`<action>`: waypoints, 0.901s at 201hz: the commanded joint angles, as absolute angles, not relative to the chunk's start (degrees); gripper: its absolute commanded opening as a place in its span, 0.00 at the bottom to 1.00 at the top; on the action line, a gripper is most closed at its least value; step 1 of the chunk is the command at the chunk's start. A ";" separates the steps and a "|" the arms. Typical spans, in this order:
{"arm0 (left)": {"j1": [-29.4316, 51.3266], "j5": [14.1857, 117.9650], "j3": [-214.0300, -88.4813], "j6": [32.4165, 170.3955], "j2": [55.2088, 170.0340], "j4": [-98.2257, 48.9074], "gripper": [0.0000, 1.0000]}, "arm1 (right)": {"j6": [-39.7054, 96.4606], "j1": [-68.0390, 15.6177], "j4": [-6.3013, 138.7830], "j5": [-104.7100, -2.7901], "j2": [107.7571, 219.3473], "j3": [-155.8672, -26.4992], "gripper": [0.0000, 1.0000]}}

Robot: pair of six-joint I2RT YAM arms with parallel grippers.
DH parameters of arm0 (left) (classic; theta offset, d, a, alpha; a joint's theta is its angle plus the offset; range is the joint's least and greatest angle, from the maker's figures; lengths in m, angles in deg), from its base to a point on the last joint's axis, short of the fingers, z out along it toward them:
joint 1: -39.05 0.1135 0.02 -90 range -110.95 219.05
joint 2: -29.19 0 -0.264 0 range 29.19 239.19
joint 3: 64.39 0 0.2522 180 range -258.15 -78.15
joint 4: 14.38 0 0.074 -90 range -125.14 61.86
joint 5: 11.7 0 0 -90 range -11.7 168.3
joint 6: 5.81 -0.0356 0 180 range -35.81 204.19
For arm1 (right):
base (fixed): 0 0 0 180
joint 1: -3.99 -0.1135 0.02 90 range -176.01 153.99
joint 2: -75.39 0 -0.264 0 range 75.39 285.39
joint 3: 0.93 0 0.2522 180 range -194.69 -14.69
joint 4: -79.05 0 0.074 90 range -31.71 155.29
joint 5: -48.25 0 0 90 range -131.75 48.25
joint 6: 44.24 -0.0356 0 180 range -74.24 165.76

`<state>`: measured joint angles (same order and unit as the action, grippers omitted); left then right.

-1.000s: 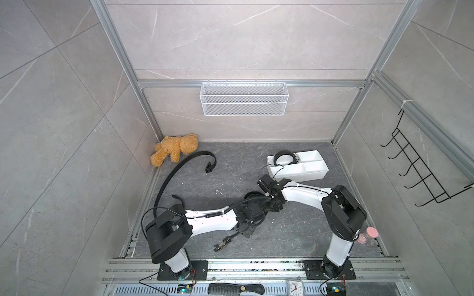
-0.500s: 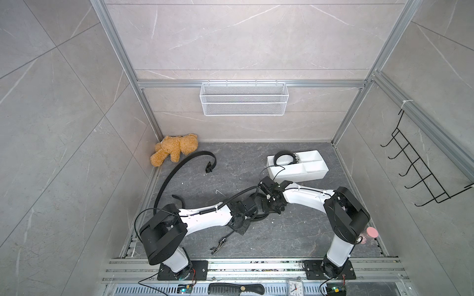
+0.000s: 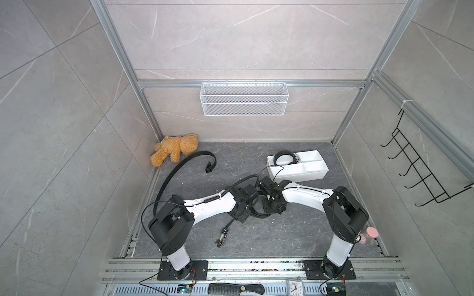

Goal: Place the belts into the storage roll
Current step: Roll the belt at the center of the board.

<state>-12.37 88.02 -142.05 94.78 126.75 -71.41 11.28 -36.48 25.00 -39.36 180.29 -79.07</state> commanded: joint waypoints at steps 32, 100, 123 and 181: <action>-7.89 99.40 -142.02 85.33 128.48 -73.20 0.00 | 11.32 -36.01 11.58 -36.25 186.79 -73.94 0.41; -3.12 103.17 -141.87 79.86 128.69 -72.85 0.00 | 11.94 -36.26 9.78 -34.80 185.77 -74.02 0.41; -0.86 103.66 -142.02 79.82 128.21 -72.50 0.00 | 12.13 -36.44 9.46 -34.57 185.79 -73.93 0.42; 4.01 106.97 -142.05 78.08 128.06 -72.05 0.00 | 12.75 -36.97 8.70 -34.05 186.15 -73.77 0.43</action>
<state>1.77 99.65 -141.90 79.98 128.39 -69.94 10.91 -36.85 23.84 -38.18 180.66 -79.55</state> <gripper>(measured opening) 0.062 0.427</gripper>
